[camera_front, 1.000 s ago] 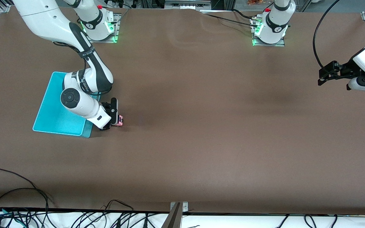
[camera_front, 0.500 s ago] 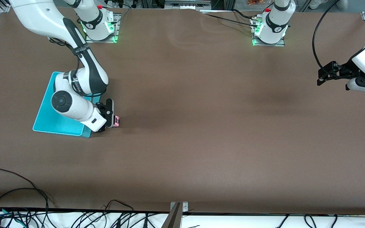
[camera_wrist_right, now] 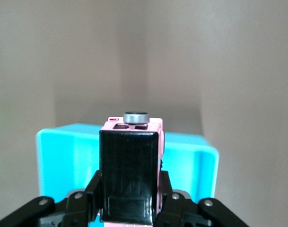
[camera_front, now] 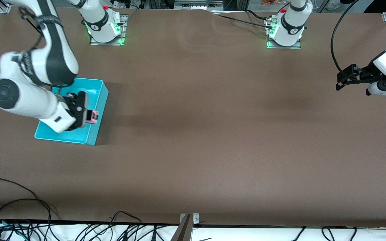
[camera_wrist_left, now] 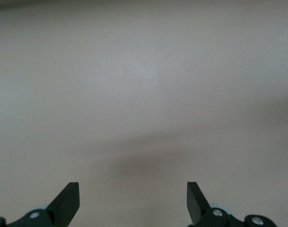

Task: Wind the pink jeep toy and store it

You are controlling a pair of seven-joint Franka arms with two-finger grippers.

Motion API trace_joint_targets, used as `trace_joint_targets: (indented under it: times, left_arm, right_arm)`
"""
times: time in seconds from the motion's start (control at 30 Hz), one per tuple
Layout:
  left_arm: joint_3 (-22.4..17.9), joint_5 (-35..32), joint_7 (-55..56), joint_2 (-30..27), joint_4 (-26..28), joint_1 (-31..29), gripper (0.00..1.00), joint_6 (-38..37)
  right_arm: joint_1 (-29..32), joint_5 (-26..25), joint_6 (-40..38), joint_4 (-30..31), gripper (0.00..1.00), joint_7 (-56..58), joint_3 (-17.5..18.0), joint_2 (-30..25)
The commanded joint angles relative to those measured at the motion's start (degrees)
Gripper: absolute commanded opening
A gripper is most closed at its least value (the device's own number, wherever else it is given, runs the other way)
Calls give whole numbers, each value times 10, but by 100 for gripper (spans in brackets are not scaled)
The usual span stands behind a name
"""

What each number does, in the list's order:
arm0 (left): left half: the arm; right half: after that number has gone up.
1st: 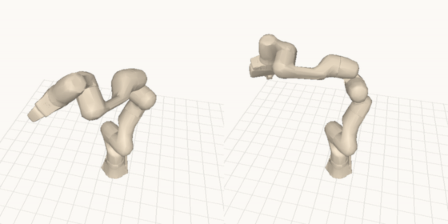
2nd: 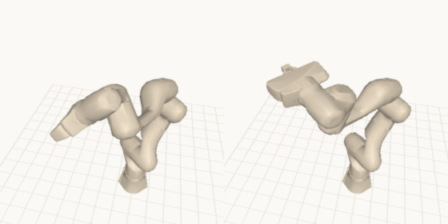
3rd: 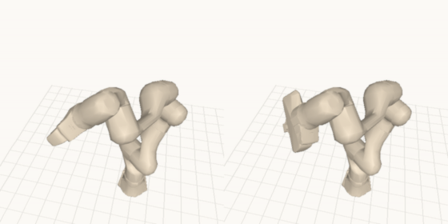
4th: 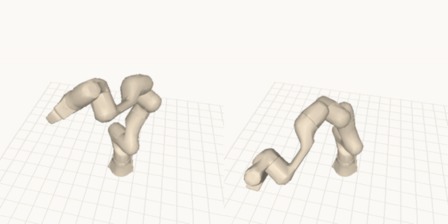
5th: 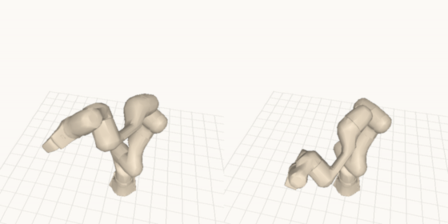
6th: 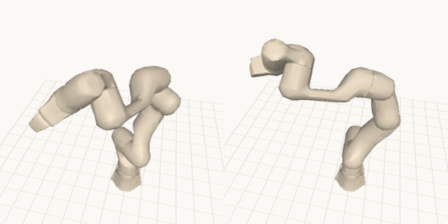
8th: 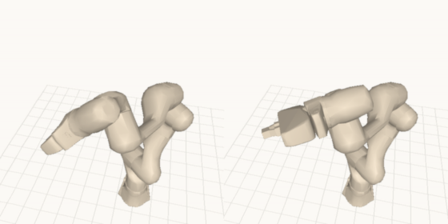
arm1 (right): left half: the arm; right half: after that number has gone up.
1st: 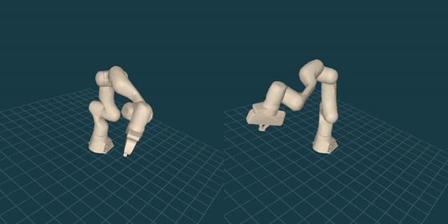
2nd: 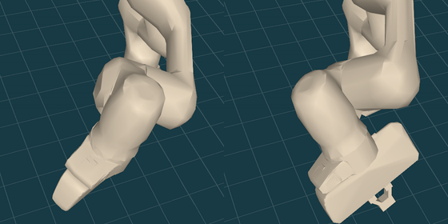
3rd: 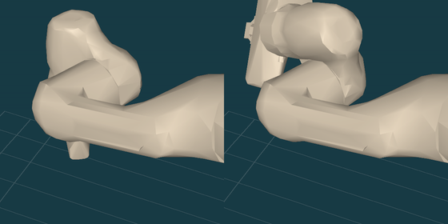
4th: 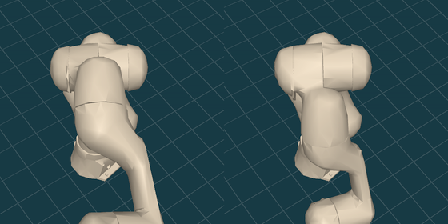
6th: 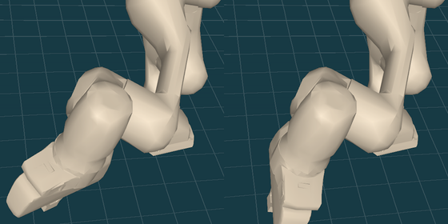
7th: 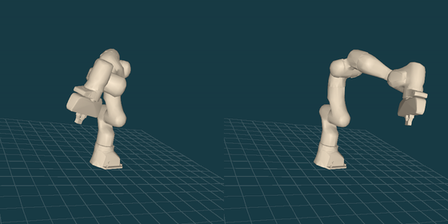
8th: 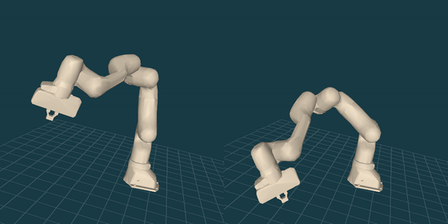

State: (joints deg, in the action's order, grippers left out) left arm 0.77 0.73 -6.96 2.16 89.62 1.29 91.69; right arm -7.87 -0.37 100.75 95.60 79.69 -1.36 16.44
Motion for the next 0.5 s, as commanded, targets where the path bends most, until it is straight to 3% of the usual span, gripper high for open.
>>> trace_joint_targets:
  times: [0.0, 0.2, 0.47]
  left_arm:
    - [-2, 16, 6, 17, -24, 3, 100, -6]
    - [-2, 16, 6, 18, -24, 5, 100, -6]
    - [-2, 17, 7, 18, -24, 10, 100, -6]
  right_arm:
    - [0, -3, -64, 6, 19, 0, -26, -41]
    - [0, -5, -72, 47, 19, 9, -58, -71]
    - [0, -4, -14, 136, 19, 10, -64, -97]
